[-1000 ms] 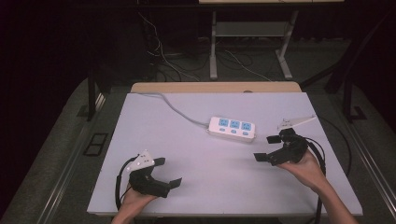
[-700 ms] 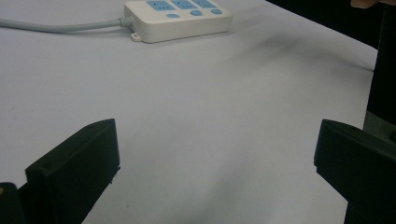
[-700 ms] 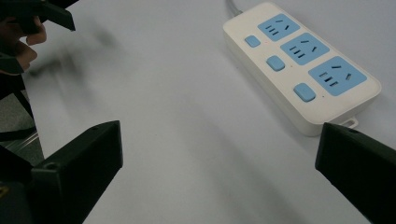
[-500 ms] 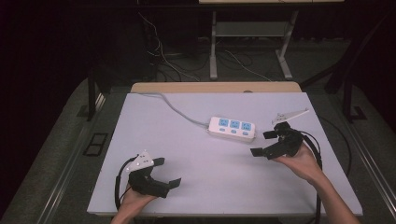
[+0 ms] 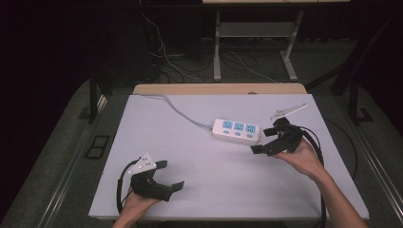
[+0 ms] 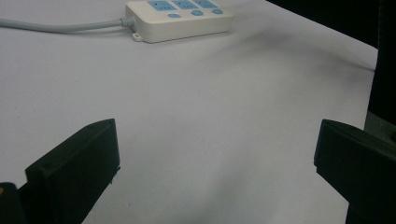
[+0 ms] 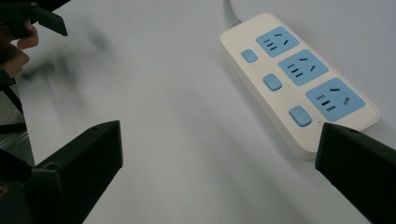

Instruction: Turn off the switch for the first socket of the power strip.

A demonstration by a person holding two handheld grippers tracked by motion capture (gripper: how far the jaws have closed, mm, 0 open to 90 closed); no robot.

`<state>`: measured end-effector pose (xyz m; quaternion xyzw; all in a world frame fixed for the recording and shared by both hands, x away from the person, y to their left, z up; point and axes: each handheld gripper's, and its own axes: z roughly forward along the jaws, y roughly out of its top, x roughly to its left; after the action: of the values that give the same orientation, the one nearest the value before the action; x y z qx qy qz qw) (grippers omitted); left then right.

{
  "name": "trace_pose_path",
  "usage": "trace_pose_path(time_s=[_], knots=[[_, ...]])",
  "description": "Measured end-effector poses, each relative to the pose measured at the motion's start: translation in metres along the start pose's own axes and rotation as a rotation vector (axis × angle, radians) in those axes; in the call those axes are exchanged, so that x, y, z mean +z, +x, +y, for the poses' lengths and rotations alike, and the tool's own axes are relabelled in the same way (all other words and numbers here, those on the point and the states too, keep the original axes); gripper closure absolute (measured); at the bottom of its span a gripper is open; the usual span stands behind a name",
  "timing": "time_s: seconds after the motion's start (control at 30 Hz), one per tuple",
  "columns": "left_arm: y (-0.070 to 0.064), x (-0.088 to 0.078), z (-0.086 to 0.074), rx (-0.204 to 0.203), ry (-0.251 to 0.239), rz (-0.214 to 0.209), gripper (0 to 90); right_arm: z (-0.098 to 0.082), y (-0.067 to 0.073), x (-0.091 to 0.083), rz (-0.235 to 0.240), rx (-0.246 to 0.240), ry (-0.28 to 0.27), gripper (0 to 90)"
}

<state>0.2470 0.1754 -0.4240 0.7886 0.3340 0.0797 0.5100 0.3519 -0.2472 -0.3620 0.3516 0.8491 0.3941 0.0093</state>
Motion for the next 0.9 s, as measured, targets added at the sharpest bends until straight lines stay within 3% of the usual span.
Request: trace_pose_path(time_s=[0.33,0.9], knots=[[0.0,0.0,0.0,0.002,0.003,0.0,0.0,0.016,-0.003,0.006,-0.01,-0.017,0.012,0.6],[0.0,0.0,0.0,-0.001,0.001,0.0,0.0,0.051,-0.007,0.01,-0.022,-0.005,0.009,0.6]])
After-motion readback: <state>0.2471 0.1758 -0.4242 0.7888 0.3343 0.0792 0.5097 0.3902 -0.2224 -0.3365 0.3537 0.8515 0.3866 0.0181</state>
